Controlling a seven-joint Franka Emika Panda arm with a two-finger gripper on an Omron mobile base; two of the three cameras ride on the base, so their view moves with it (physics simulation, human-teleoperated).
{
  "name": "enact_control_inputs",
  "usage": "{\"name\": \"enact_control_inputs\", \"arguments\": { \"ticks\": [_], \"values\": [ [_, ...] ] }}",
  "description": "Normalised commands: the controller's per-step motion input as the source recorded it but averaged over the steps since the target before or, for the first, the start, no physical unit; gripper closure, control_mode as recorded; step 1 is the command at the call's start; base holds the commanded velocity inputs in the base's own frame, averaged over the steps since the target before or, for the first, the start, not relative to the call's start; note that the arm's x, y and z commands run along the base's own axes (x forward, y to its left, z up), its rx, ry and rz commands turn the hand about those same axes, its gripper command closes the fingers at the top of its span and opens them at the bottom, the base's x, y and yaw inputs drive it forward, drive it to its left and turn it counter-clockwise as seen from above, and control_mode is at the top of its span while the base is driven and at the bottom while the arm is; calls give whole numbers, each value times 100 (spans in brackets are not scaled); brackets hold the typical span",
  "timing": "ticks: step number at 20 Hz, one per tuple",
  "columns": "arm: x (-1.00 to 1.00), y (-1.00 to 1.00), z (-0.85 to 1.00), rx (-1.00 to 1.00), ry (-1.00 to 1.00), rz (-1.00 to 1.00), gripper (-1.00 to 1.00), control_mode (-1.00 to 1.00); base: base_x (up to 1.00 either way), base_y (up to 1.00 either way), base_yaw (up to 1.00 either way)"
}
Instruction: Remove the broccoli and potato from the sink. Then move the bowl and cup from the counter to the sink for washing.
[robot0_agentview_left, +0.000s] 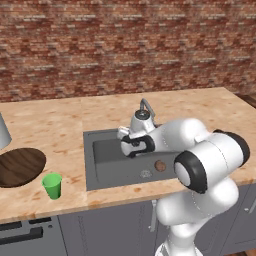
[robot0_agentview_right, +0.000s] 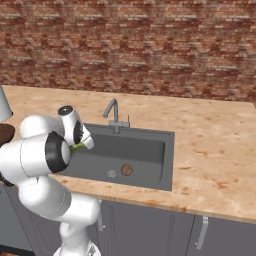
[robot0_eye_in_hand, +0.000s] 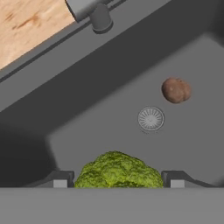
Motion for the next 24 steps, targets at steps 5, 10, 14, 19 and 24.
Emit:
{"name": "enact_control_inputs", "arguments": {
  "ticks": [5, 10, 14, 19, 24],
  "values": [
    [-13, 6, 45, 0, 0, 0, 100, -100, 0, 0, 0],
    [-6, 15, 40, 0, 0, 0, 100, -100, 0, 0, 0],
    [-2, 17, 37, 2, 0, 0, 100, -100, 0, 0, 0],
    [0, 14, 36, 6, 3, 0, 100, -100, 0, 0, 0],
    [3, 24, 26, 11, 3, 0, 100, -100, 0, 0, 0]
  ]
}}
